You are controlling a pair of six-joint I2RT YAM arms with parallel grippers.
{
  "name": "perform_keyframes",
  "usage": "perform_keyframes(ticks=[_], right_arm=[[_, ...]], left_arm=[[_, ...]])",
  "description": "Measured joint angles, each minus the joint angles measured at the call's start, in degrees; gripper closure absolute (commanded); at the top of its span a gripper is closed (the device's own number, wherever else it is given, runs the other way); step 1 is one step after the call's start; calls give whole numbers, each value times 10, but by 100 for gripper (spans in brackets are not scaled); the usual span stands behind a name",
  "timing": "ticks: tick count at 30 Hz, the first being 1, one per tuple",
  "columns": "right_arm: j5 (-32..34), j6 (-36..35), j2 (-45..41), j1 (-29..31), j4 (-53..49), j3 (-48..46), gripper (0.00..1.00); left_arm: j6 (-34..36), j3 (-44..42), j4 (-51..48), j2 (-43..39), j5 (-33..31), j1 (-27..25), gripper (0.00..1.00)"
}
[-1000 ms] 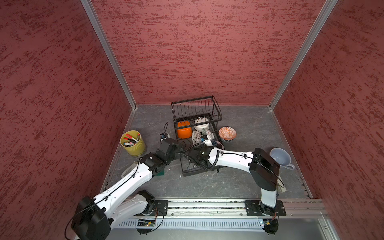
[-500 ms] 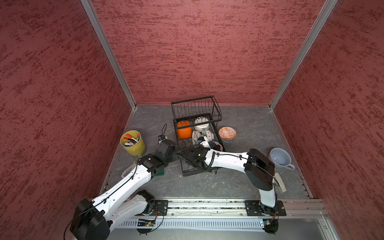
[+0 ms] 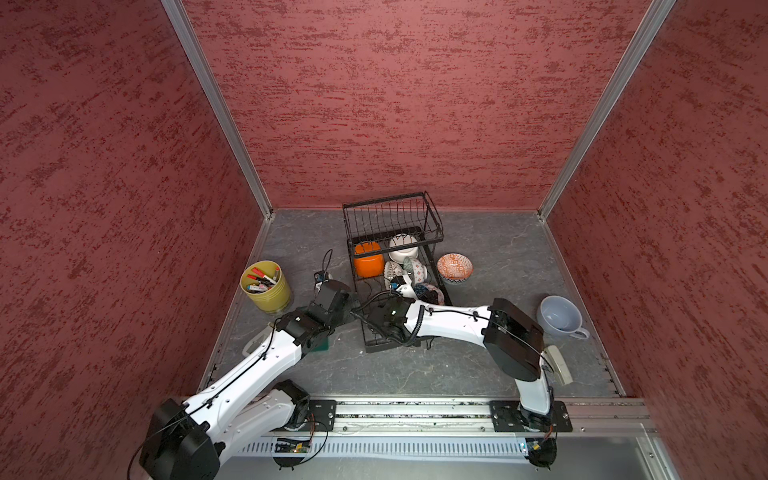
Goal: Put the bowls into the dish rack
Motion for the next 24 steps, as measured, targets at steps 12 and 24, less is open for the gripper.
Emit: perform_keyframes(ticks=[12, 24], right_arm=[[-2, -1, 7, 1, -11, 10, 95], [-31, -19, 10, 4, -7, 33, 88]], left_arm=[[0, -1, -4, -3, -2, 3, 0], [0, -2, -4, -33, 2, 24, 0]])
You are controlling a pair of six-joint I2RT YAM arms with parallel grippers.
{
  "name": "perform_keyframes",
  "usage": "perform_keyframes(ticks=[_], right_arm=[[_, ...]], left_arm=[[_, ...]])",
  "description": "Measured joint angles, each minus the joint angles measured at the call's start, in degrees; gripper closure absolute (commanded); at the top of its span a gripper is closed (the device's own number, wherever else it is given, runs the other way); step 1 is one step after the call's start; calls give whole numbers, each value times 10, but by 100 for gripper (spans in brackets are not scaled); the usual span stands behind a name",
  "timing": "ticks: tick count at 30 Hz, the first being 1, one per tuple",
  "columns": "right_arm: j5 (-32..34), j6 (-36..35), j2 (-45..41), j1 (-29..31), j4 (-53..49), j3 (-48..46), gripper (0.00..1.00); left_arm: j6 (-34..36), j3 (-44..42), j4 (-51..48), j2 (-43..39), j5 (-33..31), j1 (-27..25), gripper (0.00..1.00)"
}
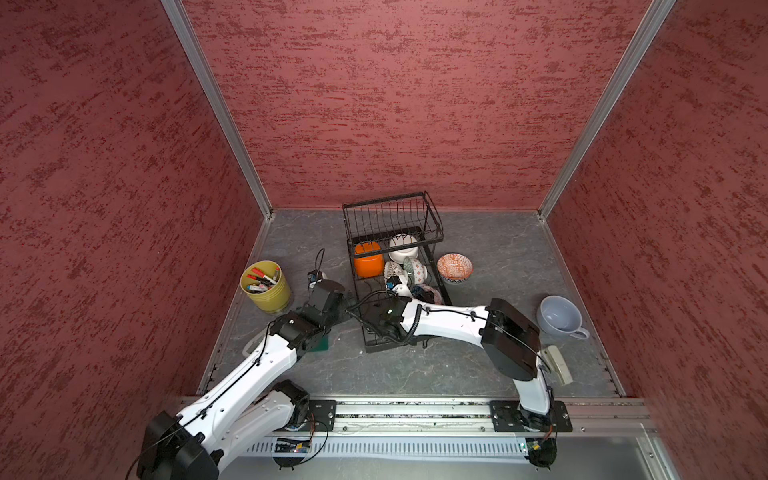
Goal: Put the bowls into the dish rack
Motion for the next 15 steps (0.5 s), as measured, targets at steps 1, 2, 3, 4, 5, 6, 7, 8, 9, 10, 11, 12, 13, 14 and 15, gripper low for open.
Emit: perform_keyframes(ticks=[1, 2, 3, 4, 5, 6, 7, 8, 9, 10, 11, 12, 13, 14, 15], right_arm=[[-3, 0, 1, 0, 0, 2, 87], [-7, 0, 1, 0, 2, 3, 87], [-11, 0, 1, 0, 4, 3, 86], [-19, 0, 2, 0, 9, 3, 85], [-26, 0, 3, 1, 15, 3, 85], [-26, -1, 5, 1, 16, 3, 85], [-26, -2, 6, 1, 17, 4, 83], [-27, -2, 6, 1, 18, 4, 81], [-28, -2, 6, 1, 19, 5, 81], [-30, -2, 6, 1, 19, 5, 80], [-31, -2, 6, 1, 20, 5, 79], [-32, -2, 6, 1, 21, 5, 78], [-33, -2, 6, 1, 22, 5, 78], [-34, -2, 6, 1, 23, 5, 76], [-35, -2, 6, 1, 23, 5, 75]], left_arm=[[0, 0, 0, -2, 1, 2, 1], [0, 0, 0, -3, 2, 3, 0], [0, 0, 0, -4, 4, 5, 0], [0, 0, 0, -5, 5, 6, 0], [0, 0, 0, -5, 5, 7, 0], [0, 0, 0, -5, 5, 8, 0], [0, 0, 0, -5, 5, 9, 1], [0, 0, 0, -5, 6, 10, 0], [0, 0, 0, -5, 6, 10, 1], [0, 0, 0, -5, 7, 11, 0], [0, 0, 0, -5, 8, 12, 0], [0, 0, 0, -5, 9, 12, 0], [0, 0, 0, -5, 10, 13, 0], [0, 0, 0, -5, 11, 13, 0], [0, 0, 0, -5, 12, 14, 0]])
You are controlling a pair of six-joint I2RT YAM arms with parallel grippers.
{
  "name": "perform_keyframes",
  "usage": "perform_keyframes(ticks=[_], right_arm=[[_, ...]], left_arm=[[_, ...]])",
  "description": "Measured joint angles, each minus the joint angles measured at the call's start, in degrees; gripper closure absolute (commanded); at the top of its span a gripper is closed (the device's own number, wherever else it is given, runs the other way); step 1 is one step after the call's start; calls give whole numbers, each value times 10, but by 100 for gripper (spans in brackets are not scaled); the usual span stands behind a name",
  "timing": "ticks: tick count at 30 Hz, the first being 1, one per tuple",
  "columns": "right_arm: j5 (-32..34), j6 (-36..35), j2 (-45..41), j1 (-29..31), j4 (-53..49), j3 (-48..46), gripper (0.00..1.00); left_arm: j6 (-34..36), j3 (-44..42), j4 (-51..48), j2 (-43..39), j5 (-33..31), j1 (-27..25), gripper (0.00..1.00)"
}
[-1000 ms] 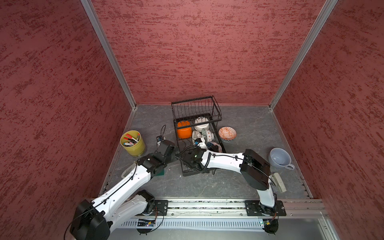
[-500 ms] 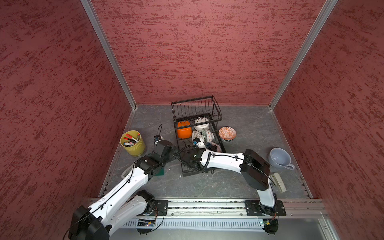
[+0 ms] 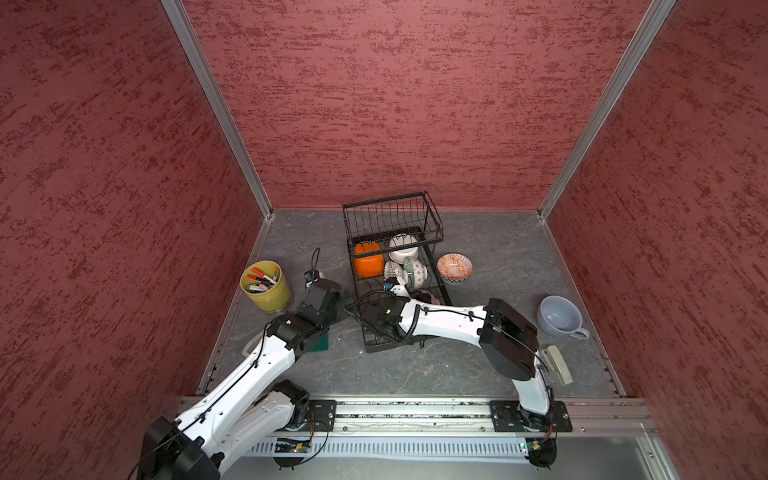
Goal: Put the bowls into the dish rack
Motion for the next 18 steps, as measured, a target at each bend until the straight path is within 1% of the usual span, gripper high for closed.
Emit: perform_keyframes(ticks=[4, 7, 10, 13, 18], right_arm=[[-7, -1, 0, 0, 5, 0, 68], [-16, -2, -4, 0, 13, 0, 58], [-34, -3, -12, 0, 24, 0, 51], [-49, -8, -19, 2, 37, -3, 46], [-66, -12, -31, 10, 56, -4, 44]], left_arm=[[0, 0, 0, 0, 3, 2, 0], [0, 0, 0, 0, 6, 3, 0], [0, 0, 0, 0, 13, 4, 0], [0, 0, 5, 1, 23, 4, 0], [0, 3, 15, 1, 35, 4, 0]])
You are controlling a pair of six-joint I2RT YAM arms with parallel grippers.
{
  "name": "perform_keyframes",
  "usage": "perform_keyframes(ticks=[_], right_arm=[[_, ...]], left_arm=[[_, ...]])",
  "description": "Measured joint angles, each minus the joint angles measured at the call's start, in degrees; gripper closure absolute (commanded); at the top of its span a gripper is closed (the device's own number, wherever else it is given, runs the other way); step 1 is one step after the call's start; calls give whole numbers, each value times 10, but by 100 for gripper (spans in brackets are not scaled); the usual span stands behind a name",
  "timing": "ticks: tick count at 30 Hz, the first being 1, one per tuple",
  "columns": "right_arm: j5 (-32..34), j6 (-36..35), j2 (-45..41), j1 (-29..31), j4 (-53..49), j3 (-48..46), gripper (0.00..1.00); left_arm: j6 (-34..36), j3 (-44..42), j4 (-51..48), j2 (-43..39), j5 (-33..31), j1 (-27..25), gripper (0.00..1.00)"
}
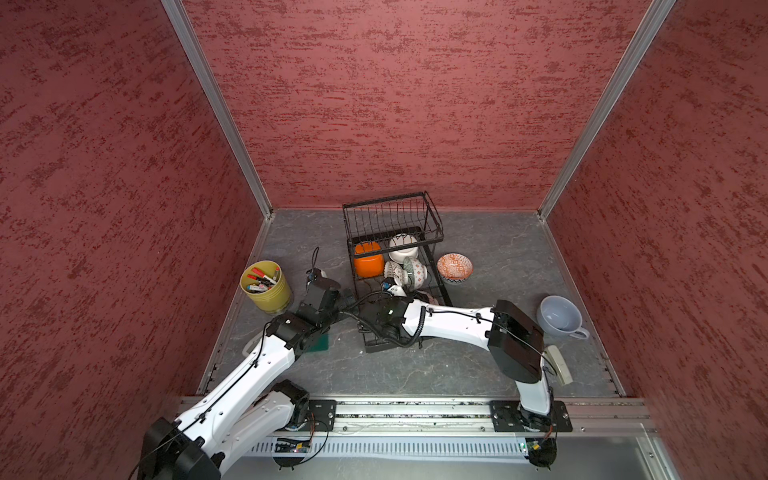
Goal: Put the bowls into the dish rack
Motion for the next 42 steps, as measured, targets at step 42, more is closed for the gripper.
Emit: perform_keyframes(ticks=[42], right_arm=[[-59, -27, -159, -44, 96, -98, 38]], left_arm=[[1, 28, 51, 9, 61, -3, 0]])
